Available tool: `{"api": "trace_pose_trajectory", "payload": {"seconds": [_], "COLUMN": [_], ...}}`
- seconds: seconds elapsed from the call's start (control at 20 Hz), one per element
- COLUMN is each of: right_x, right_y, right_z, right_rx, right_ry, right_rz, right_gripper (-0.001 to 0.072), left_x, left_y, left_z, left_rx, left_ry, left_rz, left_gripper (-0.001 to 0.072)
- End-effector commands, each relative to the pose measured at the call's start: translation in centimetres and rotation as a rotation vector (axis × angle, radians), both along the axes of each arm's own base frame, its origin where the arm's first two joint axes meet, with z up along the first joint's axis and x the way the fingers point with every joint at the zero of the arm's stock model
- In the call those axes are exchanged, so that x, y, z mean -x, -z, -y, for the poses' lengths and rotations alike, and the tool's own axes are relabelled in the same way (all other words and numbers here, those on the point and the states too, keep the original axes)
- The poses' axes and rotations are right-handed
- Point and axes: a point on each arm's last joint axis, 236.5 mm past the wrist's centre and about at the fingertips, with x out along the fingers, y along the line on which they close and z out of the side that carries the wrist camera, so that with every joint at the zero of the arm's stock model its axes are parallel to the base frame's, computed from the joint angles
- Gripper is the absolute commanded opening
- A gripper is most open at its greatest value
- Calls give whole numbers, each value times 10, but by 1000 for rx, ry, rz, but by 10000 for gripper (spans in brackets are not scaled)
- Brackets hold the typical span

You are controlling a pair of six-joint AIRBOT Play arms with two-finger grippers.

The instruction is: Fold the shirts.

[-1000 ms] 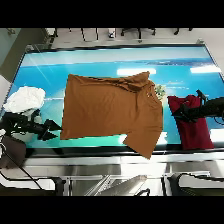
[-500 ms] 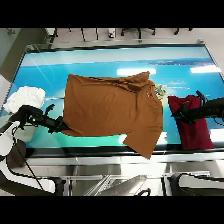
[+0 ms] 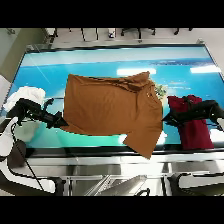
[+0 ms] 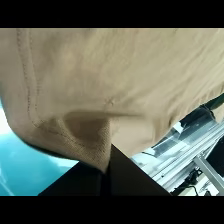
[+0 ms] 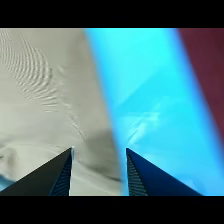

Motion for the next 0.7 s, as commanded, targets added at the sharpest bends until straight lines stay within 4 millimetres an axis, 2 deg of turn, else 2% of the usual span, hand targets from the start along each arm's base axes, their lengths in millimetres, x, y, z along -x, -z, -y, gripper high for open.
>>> {"api": "trace_pose_trajectory", "payload": {"seconds": [0.0, 0.05, 0.1, 0.15, 0.25, 0.3, 0.35, 0.4, 0.45, 0.5, 0.55, 0.6, 0.65], "right_x": [1, -3, -9, -19, -48, -65, -80, -88, -84, -64, -36, 2, 41], "right_y": [12, 7, 0, -12, -58, -103, -165, -248, -330, -417, -491, -561, -611], "right_z": [-27, -36, -43, -49, -50, -48, -47, -46, -44, -42, -44, -50, -56], "right_rx": [-5, -29, -59, -89, -104, -102, -106, -103, -65, 25, 121, 224, 329], "right_ry": [-59, -69, -67, -49, -26, -22, -23, -25, -25, -33, -35, -25, -16], "right_rz": [-17, 5, 35, 82, 225, 340, 490, 688, 882, 1102, 1303, 1500, 1656], "right_gripper": [378, 268, 99, 19, 19, 19, 18, 18, 18, 18, 18, 19, 18], "left_x": [0, -2, -7, -12, -25, -37, -50, -61, -64, -59, -44, -21, 15], "left_y": [-3, -5, -10, -18, -50, -84, -131, -194, -258, -330, -405, -476, -545], "left_z": [-8, -11, -13, -15, -18, -13, -5, 3, 9, 11, 13, 15, 18], "left_rx": [-6, -11, -19, -33, -61, -45, -11, 14, 13, -40, -110, -166, -221], "left_ry": [-17, -27, -40, -48, -47, -62, -78, -87, -99, -114, -154, -218, -288], "left_rz": [4, 16, 43, 81, 195, 288, 410, 577, 739, 938, 1160, 1370, 1590], "left_gripper": [11, 10, 10, 10, 10, 10, 10, 10, 10, 10, 10, 10, 10]}}
